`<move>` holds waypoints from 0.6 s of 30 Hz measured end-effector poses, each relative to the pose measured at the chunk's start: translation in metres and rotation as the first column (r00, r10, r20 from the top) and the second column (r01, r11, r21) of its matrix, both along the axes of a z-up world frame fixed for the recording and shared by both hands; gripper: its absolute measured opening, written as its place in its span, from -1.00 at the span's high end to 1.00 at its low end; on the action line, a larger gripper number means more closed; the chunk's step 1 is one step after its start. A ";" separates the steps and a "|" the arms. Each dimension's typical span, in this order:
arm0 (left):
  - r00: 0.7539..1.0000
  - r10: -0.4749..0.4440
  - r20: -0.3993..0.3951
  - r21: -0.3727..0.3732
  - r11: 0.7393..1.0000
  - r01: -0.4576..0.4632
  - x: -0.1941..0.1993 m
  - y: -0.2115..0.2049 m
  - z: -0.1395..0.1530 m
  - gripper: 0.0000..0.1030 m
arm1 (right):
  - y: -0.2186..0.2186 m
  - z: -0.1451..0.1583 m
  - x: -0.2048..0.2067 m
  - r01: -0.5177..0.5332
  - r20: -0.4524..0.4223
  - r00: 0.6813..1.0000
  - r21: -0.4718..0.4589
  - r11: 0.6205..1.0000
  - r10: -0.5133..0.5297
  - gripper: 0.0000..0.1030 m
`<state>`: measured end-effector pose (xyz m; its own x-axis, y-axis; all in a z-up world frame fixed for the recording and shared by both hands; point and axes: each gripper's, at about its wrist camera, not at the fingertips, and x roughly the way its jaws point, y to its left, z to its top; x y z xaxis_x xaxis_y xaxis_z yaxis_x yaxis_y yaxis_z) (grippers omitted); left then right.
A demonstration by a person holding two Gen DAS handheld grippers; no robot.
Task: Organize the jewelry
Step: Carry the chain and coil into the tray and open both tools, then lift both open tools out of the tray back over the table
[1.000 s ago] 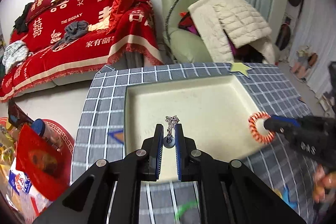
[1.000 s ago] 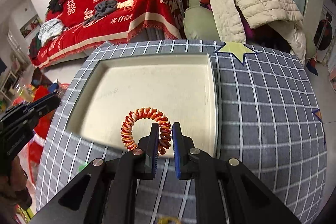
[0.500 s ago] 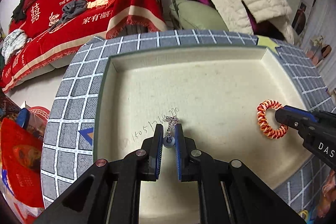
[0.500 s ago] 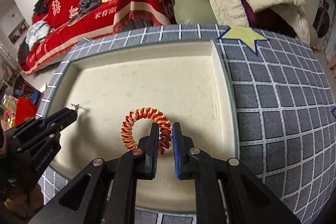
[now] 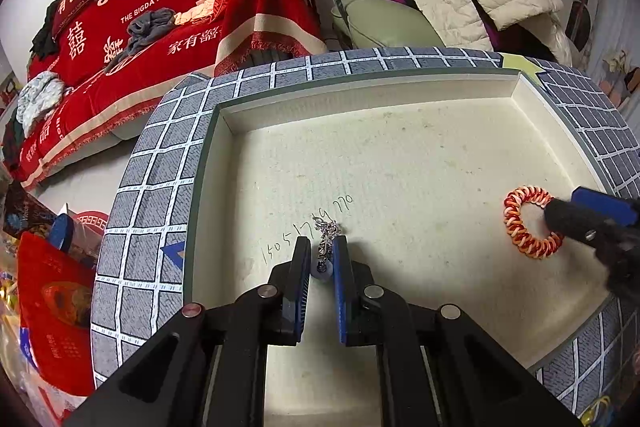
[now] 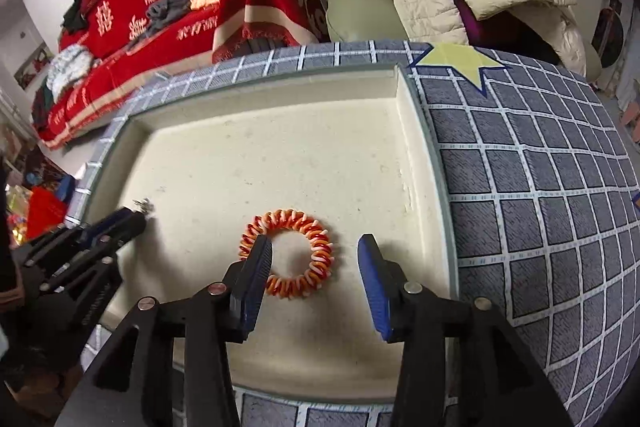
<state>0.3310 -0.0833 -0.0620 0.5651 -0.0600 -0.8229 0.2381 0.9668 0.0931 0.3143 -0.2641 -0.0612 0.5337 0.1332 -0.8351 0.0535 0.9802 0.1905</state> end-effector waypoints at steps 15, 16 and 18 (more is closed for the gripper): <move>1.000 -0.002 0.017 -0.023 1.000 0.002 0.000 0.000 0.007 0.37 | -0.009 0.029 -0.033 0.028 0.067 0.997 0.050 0.998 -0.031 0.04; 1.000 -0.001 0.023 -0.027 1.000 0.002 -0.001 0.000 0.009 0.32 | -0.009 0.031 -0.035 0.027 0.071 0.997 0.051 0.998 -0.031 0.04; 1.000 0.005 0.027 -0.037 0.999 -0.004 -0.002 0.001 0.014 -1.00 | -0.008 0.033 -0.038 0.028 0.078 0.996 0.054 0.998 -0.032 0.04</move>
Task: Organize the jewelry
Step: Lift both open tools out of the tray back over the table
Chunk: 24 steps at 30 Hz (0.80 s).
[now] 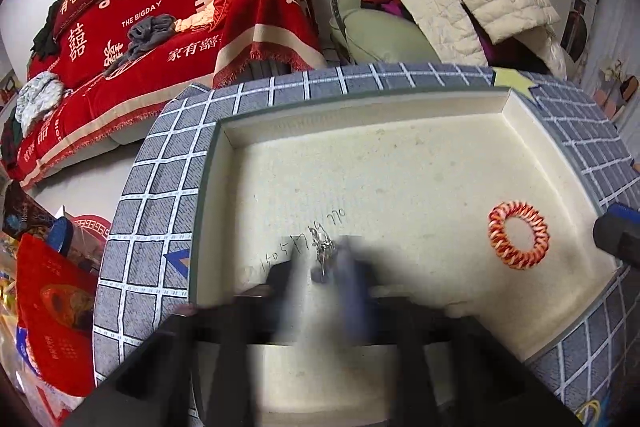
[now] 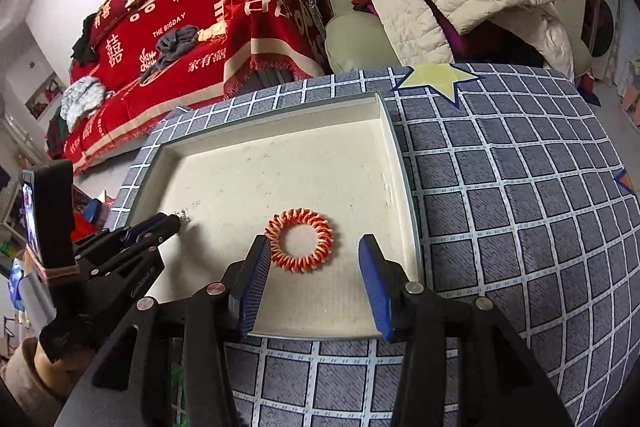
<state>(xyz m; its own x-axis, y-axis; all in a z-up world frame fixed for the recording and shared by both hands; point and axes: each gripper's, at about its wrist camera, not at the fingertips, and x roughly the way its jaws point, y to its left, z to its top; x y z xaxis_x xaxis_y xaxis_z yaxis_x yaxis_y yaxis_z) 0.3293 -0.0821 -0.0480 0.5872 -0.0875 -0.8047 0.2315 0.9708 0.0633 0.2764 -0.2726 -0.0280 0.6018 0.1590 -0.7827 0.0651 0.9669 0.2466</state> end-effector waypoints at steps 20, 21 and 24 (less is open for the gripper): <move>0.991 -0.042 0.124 -0.070 0.996 0.051 -0.098 0.042 0.064 -1.00 | -0.010 0.071 -0.107 0.036 0.305 0.949 0.127 0.991 -0.074 -1.00; 0.991 -0.031 0.129 -0.061 0.997 0.039 -0.108 0.046 0.066 -1.00 | -0.010 0.073 -0.112 0.035 0.299 0.952 0.130 0.991 -0.073 -1.00; 0.989 0.002 0.145 -0.069 0.998 0.008 -0.137 0.062 0.067 -1.00 | -0.013 0.073 -0.129 0.045 0.263 0.961 0.139 0.989 -0.081 -1.00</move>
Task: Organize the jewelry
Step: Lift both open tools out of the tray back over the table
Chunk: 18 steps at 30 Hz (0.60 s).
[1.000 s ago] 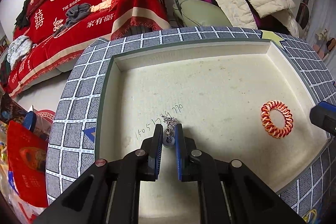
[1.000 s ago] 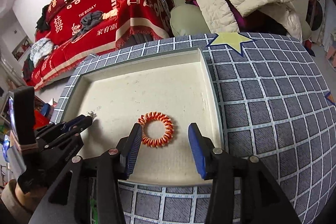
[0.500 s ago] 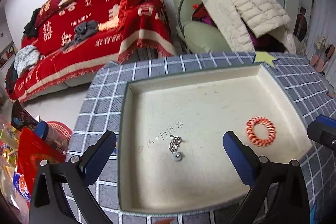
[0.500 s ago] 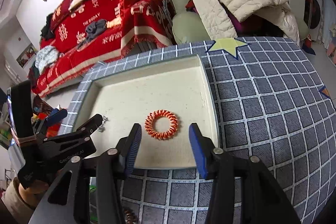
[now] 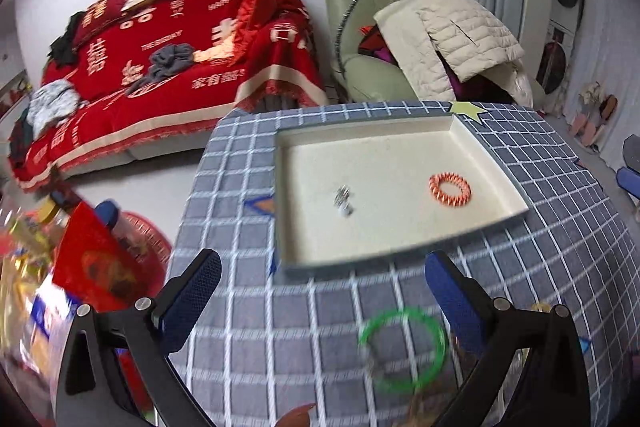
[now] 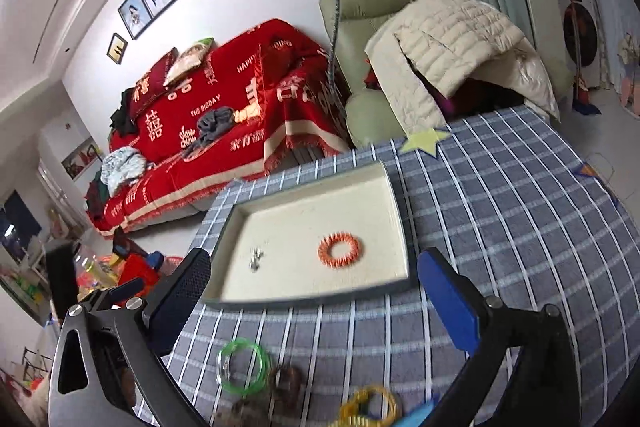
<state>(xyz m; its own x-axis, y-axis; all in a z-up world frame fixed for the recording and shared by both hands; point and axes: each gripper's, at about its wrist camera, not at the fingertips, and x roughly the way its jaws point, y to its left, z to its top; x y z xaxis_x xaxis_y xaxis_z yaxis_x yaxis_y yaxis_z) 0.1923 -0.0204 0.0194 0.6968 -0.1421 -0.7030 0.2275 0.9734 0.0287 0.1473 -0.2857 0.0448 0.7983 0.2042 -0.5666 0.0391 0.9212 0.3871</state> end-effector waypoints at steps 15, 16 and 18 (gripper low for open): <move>0.996 0.048 -0.070 -0.014 0.999 -0.049 -0.105 0.035 -0.055 -1.00 | -0.006 -0.075 -0.079 -0.003 -0.256 0.966 -0.087 0.996 -0.019 -1.00; 0.997 0.043 -0.063 0.004 0.999 -0.042 -0.109 0.032 -0.058 -1.00 | -0.007 -0.081 -0.080 -0.001 -0.273 0.962 -0.083 0.997 -0.022 -1.00; 0.998 0.037 -0.056 0.025 0.999 -0.036 -0.112 0.029 -0.061 -1.00 | -0.009 -0.087 -0.082 0.007 -0.294 0.955 -0.082 0.997 -0.031 -1.00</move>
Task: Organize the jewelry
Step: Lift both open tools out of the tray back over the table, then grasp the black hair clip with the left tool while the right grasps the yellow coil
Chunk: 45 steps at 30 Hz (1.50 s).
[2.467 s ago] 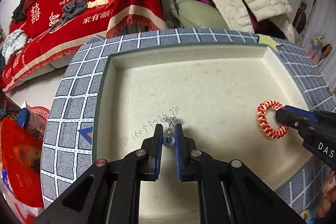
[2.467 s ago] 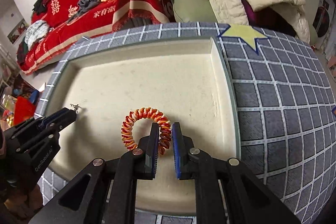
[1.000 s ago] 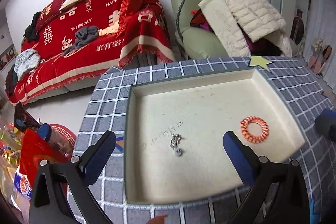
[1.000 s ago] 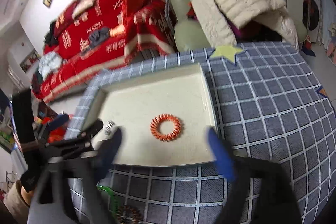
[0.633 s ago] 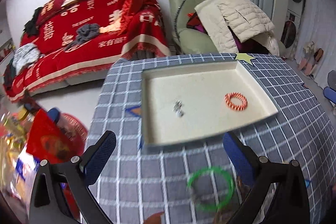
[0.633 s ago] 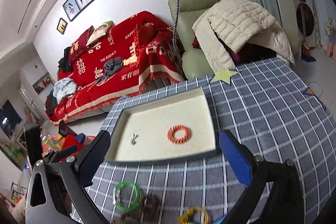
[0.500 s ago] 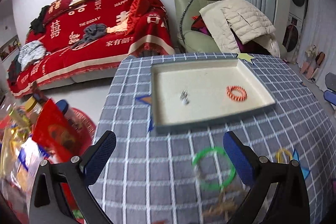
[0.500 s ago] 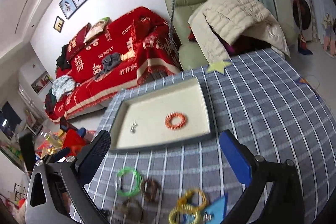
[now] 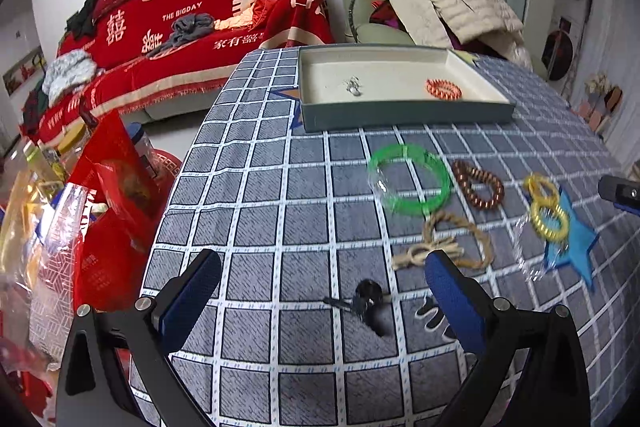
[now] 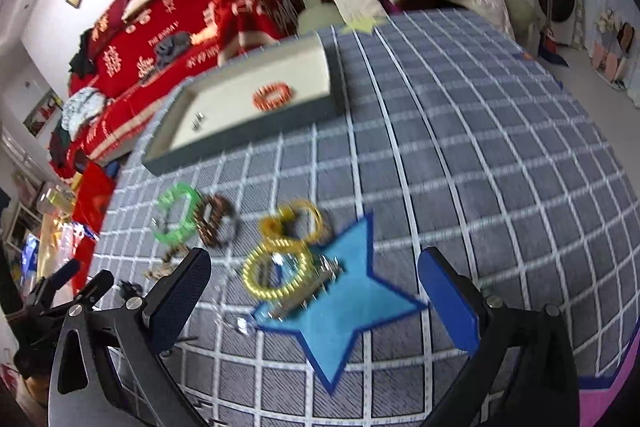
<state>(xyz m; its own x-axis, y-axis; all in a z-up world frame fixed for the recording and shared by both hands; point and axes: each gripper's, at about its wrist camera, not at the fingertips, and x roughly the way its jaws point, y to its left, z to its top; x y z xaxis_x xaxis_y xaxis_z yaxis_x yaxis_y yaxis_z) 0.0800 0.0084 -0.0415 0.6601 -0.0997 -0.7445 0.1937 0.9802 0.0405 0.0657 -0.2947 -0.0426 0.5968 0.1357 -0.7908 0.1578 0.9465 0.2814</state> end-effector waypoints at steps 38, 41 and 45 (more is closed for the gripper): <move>0.997 -0.001 -0.077 0.002 1.000 0.001 -0.001 -0.008 -0.034 -0.58 | 0.060 -0.032 0.061 -0.198 -0.138 0.974 -0.153 0.968 0.177 0.53; 0.996 -0.035 -0.080 -0.030 0.999 0.033 -0.003 -0.011 -0.033 -0.13 | 0.056 -0.032 0.062 -0.187 -0.134 0.976 -0.135 0.973 0.169 0.77; 0.996 -0.050 -0.080 -0.043 0.998 0.047 -0.003 -0.011 -0.032 -0.13 | 0.046 -0.030 0.058 -0.166 -0.107 0.982 -0.103 0.981 0.155 0.77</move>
<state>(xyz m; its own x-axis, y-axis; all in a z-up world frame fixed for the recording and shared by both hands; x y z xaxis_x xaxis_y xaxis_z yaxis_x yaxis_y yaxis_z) 0.0767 -0.0028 -0.0735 0.5914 -0.1614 -0.7900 0.2420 0.9701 -0.0170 0.1237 -0.2484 -0.0722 0.4935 0.1315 -0.8598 0.0223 0.9863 0.1637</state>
